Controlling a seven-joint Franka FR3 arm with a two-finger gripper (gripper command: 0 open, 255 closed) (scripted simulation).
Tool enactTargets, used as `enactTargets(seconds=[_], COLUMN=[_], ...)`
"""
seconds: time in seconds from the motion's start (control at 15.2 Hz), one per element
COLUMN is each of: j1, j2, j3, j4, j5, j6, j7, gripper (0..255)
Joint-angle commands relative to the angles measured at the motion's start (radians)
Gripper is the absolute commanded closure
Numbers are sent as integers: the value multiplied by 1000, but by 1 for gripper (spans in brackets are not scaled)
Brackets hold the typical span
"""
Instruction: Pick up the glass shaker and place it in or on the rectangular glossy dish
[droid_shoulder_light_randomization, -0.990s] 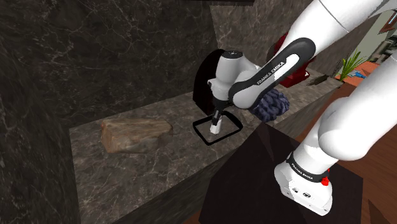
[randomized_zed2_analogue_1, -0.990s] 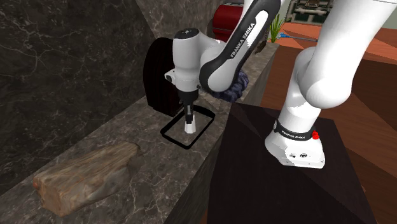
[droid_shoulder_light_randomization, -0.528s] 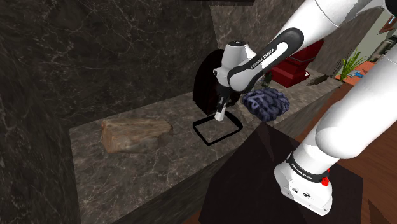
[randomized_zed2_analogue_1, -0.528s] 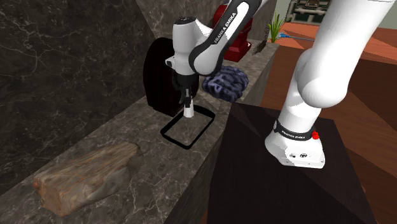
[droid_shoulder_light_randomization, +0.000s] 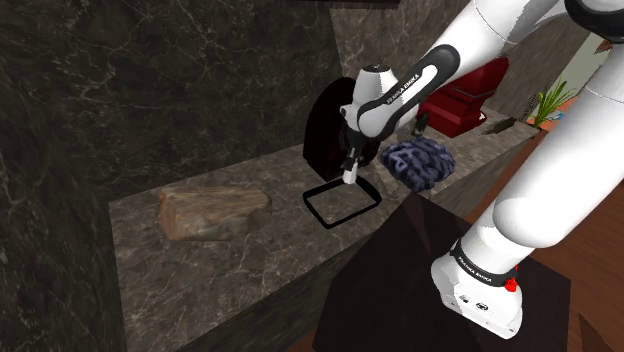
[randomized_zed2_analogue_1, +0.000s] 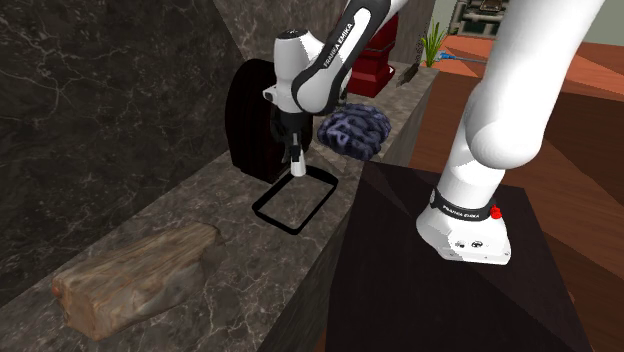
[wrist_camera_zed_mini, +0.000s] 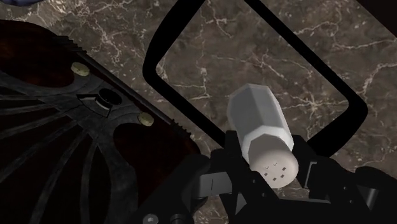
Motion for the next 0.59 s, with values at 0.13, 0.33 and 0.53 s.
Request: enactTargets(seconds=[0.13,0.33,0.53], j1=[-2,-2,0], j2=[58,103,150], j3=[-4,-7,-12], j4=[-2,0,3], j5=[-13,-24,-37], j6=[60,104,147], j7=[10,21,33], gripper=[255,255,255])
